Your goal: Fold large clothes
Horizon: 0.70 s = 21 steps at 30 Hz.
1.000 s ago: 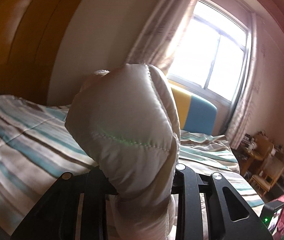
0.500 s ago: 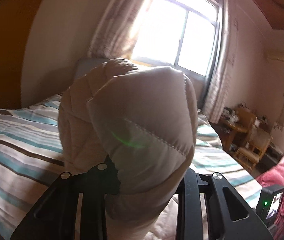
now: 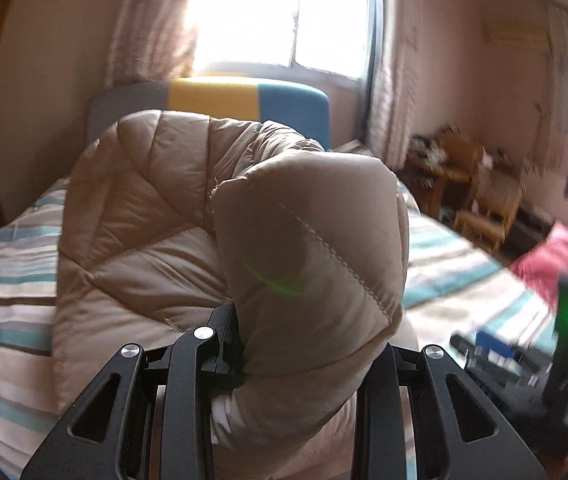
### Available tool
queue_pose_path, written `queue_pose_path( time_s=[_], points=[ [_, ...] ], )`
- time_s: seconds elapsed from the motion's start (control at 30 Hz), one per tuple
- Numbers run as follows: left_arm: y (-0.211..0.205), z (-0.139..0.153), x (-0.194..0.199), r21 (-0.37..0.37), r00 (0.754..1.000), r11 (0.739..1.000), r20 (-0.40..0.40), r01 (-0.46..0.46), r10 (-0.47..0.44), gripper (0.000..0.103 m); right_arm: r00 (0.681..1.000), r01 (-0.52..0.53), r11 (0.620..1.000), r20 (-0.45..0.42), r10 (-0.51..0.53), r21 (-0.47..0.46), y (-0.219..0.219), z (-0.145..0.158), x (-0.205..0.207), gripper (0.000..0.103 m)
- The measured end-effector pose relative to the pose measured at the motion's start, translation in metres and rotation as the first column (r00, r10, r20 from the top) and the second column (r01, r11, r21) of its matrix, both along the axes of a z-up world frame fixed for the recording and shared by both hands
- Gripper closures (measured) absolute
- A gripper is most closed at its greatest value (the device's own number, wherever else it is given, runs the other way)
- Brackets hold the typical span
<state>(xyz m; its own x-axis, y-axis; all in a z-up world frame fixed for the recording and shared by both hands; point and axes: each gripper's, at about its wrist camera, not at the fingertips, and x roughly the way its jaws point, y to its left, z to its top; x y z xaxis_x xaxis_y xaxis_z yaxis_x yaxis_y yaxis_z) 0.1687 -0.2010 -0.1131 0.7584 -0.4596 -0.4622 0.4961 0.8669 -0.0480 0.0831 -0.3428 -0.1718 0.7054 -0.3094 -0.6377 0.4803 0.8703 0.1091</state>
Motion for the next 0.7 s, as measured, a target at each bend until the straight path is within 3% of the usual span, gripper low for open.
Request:
queue_pose_path(
  time_s=[0.17,0.3,0.33,0.53,0.7],
  points=[
    [-0.026,-0.027,-0.006,0.140,0.994,0.985,0.028,0.099,-0.104,0.063,1.000,-0.002,1.000,-0.003,0.002,0.007,0.000,0.000,-0.002,0.066],
    [-0.023,-0.025,-0.009,0.130,0.985,0.978,0.028,0.166,-0.171,0.024,1.000,0.001,1.000,0.003,-0.001,0.010,-0.001,0.002,-0.004,0.066],
    [-0.021,-0.021,-0.009,0.114,0.983,0.977,0.025,0.178,-0.182,0.022,1.000,0.003,1.000,0.005,-0.003,0.012,-0.002,0.003,-0.004,0.065],
    [0.021,0.001,-0.020,-0.037,0.986,0.986,-0.034,0.164,-0.165,0.021,1.000,0.006,1.000,0.012,-0.007,0.020,-0.004,0.004,-0.004,0.065],
    [0.081,0.016,-0.032,-0.124,0.996,0.991,-0.076,0.045,-0.054,0.021,1.000,-0.008,1.000,0.028,0.007,0.022,0.001,0.013,-0.006,0.065]
  ],
)
